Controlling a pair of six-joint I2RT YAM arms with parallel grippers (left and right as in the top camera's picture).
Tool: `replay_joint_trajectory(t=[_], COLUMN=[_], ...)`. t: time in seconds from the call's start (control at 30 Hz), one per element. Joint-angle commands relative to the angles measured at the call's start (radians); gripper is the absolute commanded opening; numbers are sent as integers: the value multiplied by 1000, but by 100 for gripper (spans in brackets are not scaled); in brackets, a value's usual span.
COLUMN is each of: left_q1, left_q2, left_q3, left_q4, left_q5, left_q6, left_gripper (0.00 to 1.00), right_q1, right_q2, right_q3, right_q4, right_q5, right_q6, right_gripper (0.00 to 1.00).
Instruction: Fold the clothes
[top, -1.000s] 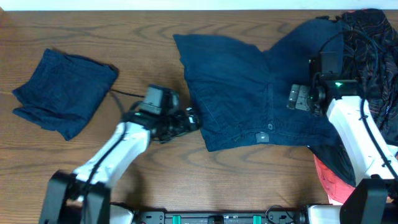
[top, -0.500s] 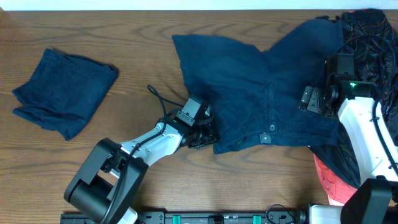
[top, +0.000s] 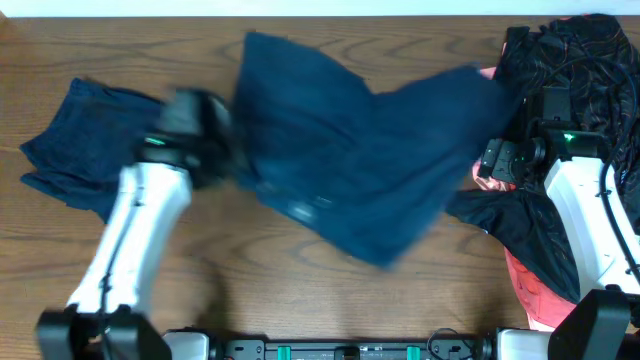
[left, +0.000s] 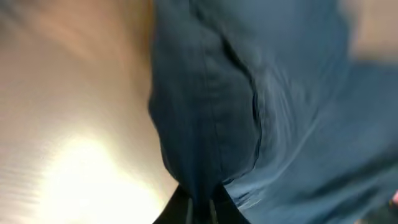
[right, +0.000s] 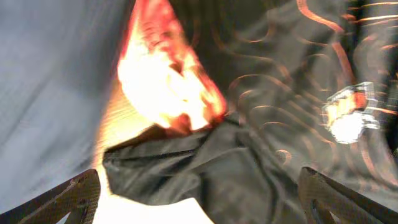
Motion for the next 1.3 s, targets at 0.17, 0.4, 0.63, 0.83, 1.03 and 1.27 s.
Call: replay_joint_trajectory(t=[0.17, 0.4, 0.63, 0.83, 1.03, 1.27], left_q1=[143, 56, -145, -330, -463, -502], left_q2=[-15, -7, -7, -7, -6, -2], left_q3=[116, 51, -156, -357, -504, -552], left_q4=[-172, -457, -343, -154, 112, 137], left_q5=[43, 49, 137, 136, 78, -43], left_q6=[82, -37, -277, -607, -690, -711], left_gripper=[98, 98, 98, 100, 78, 14], right_q1=[0, 32, 64, 63, 63, 63], right_q2=[-19, -18, -6, -5, -5, -5], right_q3=[6, 6, 6, 6, 6, 6], right_q4=[9, 23, 51, 50, 50, 43], right_q5=[-293, -303, -303, -302, -303, -302], right_q6=[-169, -181, -180, -180, -179, -179], right_gripper=[99, 99, 99, 99, 99, 99])
